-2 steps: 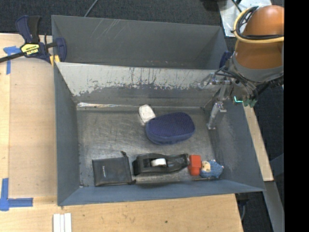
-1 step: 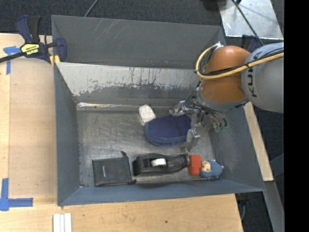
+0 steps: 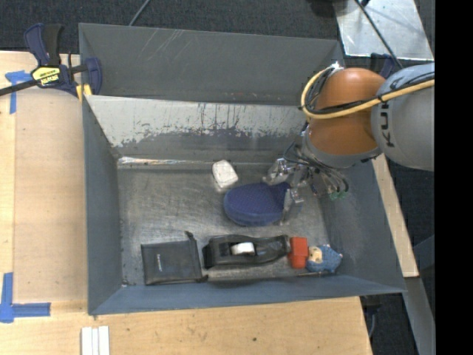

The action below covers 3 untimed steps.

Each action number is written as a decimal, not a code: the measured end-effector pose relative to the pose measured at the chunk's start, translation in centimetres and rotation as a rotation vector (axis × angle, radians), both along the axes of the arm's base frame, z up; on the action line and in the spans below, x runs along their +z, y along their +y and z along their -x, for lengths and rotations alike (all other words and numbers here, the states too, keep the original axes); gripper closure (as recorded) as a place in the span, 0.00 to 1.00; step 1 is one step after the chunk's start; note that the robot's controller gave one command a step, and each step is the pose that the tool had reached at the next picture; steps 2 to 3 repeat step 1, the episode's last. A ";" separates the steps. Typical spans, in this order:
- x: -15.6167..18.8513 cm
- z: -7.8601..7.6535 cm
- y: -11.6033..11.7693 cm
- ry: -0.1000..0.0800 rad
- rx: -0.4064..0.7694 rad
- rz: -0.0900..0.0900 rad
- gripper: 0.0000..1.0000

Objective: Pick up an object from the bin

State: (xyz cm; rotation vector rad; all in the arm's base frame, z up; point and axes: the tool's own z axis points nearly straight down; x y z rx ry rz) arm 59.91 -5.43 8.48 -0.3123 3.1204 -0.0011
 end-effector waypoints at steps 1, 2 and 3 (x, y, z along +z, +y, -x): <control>17.3 2.6 -1.0 -0.007 -0.076 0.001 1.00; 17.3 2.6 -1.0 -0.007 -0.076 0.001 1.00; 17.3 2.6 -1.0 -0.007 -0.076 0.001 1.00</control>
Offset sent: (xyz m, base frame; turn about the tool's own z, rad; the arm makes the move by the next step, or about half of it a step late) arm -0.0279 -0.0094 0.1676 0.0762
